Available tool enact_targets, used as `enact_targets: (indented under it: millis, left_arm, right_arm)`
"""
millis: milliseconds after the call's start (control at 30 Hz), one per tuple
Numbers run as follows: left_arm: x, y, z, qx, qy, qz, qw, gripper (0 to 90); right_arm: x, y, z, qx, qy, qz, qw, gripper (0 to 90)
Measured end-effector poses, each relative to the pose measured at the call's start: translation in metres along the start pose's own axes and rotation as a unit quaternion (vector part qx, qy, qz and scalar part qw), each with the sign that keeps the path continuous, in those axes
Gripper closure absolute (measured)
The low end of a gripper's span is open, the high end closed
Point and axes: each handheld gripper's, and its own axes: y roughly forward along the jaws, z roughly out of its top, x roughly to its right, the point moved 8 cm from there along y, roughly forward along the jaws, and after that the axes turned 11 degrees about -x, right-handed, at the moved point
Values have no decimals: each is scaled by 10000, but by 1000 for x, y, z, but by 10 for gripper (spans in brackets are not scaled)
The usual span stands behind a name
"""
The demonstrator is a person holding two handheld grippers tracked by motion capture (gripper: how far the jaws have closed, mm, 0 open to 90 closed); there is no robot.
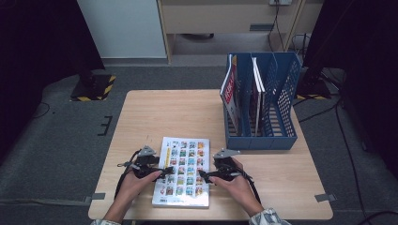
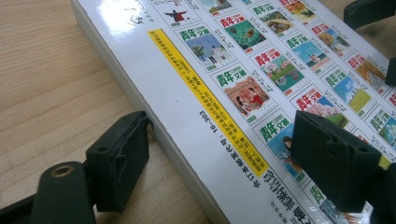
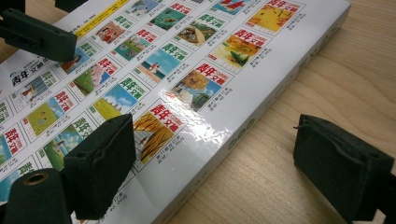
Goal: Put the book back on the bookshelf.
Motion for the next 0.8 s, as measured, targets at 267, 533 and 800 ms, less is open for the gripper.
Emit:
enact_targets:
  millis: [267, 533, 800]
  left_arm:
    - [1, -1, 10, 106, -142, 230, 9996, 259]
    - [15, -22, 15, 405, -115, -265, 9988, 437]
    - [25, -7, 16, 89, 76, -412, 9991, 512]
  right_arm:
    - [-11, 3, 0, 1, -136, 106, 9999, 154]
    - [-10, 3, 0, 59, -175, 108, 9998, 151]
    - [-10, 4, 0, 63, -183, 114, 9997, 136]
